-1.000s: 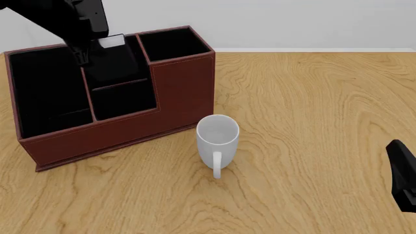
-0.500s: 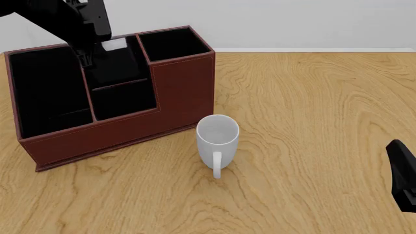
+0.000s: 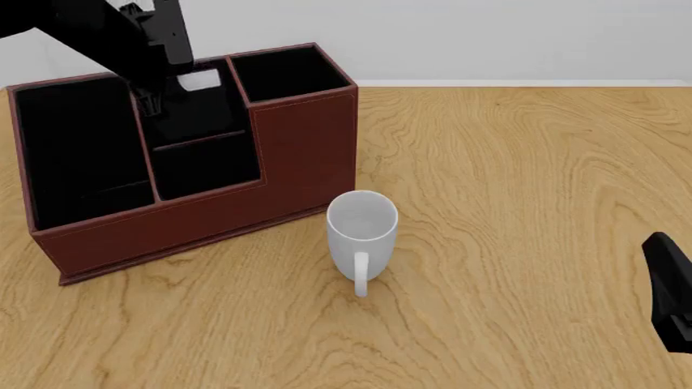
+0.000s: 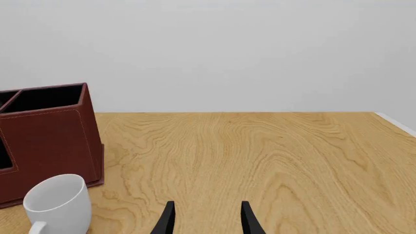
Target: Pick up the book and place it in the front compartment of the caddy.
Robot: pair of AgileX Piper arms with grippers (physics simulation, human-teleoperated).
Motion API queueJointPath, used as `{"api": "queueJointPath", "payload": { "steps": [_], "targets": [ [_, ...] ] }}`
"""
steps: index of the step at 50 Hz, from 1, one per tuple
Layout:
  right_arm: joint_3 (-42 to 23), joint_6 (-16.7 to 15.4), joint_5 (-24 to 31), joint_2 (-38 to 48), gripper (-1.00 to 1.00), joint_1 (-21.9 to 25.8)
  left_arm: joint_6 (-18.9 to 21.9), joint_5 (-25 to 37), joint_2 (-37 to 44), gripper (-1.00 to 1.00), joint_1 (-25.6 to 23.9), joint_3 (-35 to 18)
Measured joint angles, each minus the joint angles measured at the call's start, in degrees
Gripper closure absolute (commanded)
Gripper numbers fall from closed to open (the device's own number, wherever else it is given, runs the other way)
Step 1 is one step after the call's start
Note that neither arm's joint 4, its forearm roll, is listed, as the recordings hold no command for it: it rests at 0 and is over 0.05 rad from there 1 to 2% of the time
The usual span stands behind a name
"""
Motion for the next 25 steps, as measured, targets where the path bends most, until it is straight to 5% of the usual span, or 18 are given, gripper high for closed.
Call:
{"api": "queueJointPath", "payload": {
  "steps": [25],
  "targets": [
    [0.0, 0.0, 0.0, 0.0, -1.0, 0.0, 0.76, -1.45, 0.35, 1.0, -0.47, 1.06]
  ]
}}
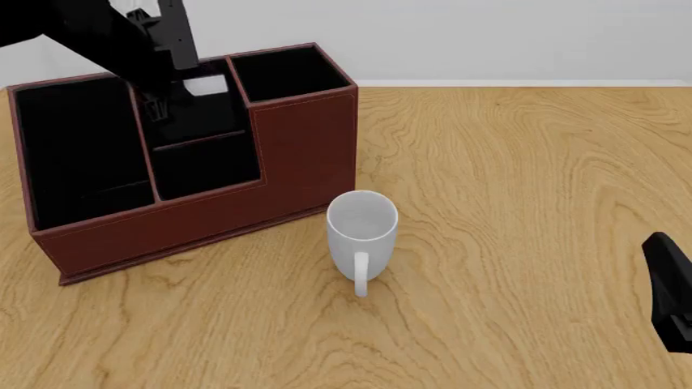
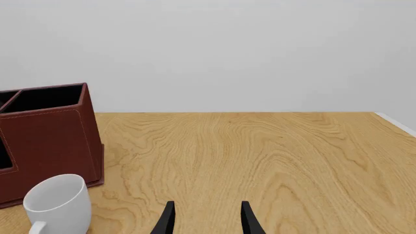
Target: Pick up the book and place it in the front compartment of the caddy.
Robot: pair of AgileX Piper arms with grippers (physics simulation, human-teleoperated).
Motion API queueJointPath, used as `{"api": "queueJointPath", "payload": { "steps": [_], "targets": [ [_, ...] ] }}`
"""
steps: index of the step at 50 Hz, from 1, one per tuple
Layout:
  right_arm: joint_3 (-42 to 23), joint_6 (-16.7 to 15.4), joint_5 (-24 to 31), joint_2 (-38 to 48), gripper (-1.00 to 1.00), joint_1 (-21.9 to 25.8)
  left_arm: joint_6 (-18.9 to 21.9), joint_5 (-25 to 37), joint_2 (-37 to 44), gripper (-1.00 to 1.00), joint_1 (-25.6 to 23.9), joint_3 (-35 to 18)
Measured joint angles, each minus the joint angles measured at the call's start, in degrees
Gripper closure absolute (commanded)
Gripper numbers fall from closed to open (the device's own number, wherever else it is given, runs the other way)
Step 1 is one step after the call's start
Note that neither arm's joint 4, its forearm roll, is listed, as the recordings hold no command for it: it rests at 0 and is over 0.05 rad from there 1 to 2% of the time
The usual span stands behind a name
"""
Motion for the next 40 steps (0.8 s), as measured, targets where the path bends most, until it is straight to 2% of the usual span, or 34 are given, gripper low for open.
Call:
{"api": "queueJointPath", "payload": {
  "steps": [22, 40],
  "targets": [
    [0.0, 0.0, 0.0, 0.0, -1.0, 0.0, 1.08, -1.97, 0.15, 1.0, 0.27, 0.72],
    [0.0, 0.0, 0.0, 0.0, -1.0, 0.0, 3.86, -4.51, -0.43, 1.0, 1.33, 2.41]
  ]
}}
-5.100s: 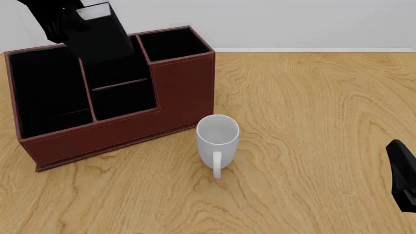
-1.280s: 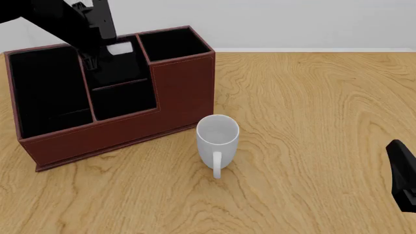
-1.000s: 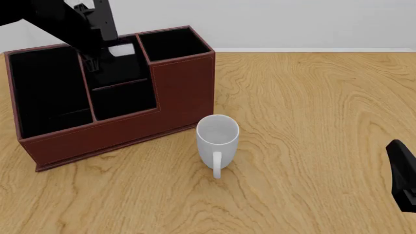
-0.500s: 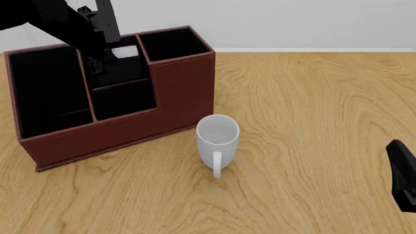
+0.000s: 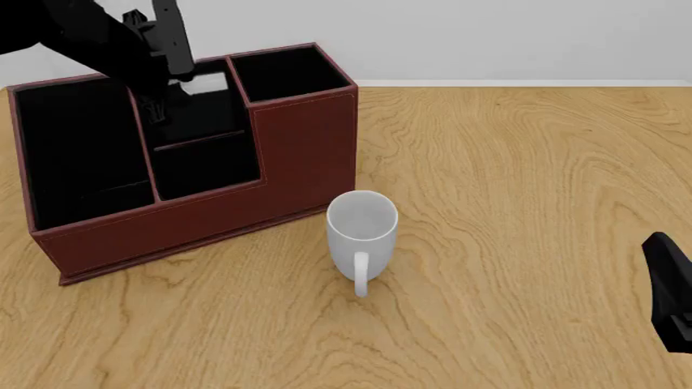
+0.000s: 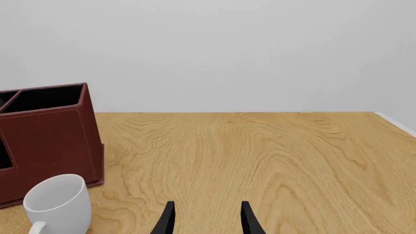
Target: Pick up the book and place it in the front compartment of the caddy.
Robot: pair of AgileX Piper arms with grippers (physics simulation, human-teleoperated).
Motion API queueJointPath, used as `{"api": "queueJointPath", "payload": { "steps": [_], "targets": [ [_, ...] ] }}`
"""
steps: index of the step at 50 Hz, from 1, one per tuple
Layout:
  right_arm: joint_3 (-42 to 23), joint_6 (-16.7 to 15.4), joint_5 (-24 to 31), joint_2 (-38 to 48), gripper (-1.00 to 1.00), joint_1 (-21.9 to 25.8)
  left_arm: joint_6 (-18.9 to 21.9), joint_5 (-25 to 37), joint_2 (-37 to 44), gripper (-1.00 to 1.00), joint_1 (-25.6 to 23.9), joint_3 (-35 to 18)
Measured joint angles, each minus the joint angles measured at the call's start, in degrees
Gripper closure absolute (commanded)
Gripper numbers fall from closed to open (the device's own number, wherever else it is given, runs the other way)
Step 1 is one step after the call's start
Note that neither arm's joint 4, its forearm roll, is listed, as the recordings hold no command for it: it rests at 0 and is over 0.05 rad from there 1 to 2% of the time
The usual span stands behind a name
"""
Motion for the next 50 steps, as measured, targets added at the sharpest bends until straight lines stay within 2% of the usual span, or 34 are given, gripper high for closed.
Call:
{"api": "queueJointPath", "payload": {
  "steps": [22, 23, 33, 50],
  "targets": [
    [0.0, 0.0, 0.0, 0.0, -1.0, 0.0, 1.76, -3.06, -0.24, 1.0, 3.24, 0.34],
    [0.0, 0.0, 0.0, 0.0, -1.0, 0.0, 1.85, -3.16, -0.27, -1.0, 3.22, 0.42],
    [0.0, 0.0, 0.0, 0.0, -1.0, 0.0, 1.45, -4.68, 2.66, -1.0, 6.22, -0.93],
    [0.0, 0.0, 0.0, 0.0, -1.0, 0.0, 0.46, -4.35, 3.36, -1.0, 7.08, -3.01]
  ]
}}
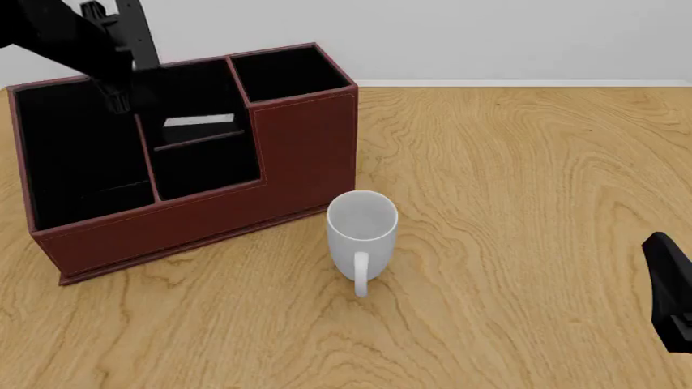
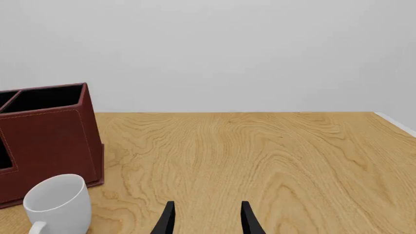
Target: Pick up the book and place it in the front compartment of the caddy.
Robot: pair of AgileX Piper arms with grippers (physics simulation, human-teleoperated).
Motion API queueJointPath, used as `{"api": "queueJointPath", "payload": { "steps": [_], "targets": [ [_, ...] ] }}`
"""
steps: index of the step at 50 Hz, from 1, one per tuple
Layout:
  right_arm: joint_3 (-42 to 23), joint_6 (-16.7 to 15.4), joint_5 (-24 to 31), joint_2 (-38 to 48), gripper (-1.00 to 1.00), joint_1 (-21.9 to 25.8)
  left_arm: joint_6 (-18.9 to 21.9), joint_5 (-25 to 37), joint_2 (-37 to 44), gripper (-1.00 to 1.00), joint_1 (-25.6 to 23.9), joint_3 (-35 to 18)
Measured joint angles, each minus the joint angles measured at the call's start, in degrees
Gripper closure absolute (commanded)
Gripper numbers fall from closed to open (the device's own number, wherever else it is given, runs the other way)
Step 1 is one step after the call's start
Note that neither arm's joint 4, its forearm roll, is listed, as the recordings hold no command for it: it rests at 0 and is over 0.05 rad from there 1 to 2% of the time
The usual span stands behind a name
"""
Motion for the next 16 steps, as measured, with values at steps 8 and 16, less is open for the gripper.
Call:
{"api": "queueJointPath", "payload": {
  "steps": [8, 16],
  "targets": [
    [0.0, 0.0, 0.0, 0.0, -1.0, 0.0, -0.49, 0.79, -0.8, -1.0, -0.26, -0.51],
    [0.0, 0.0, 0.0, 0.0, -1.0, 0.0, -1.14, 2.05, -2.66, -1.0, -0.62, -0.45]
  ]
}}
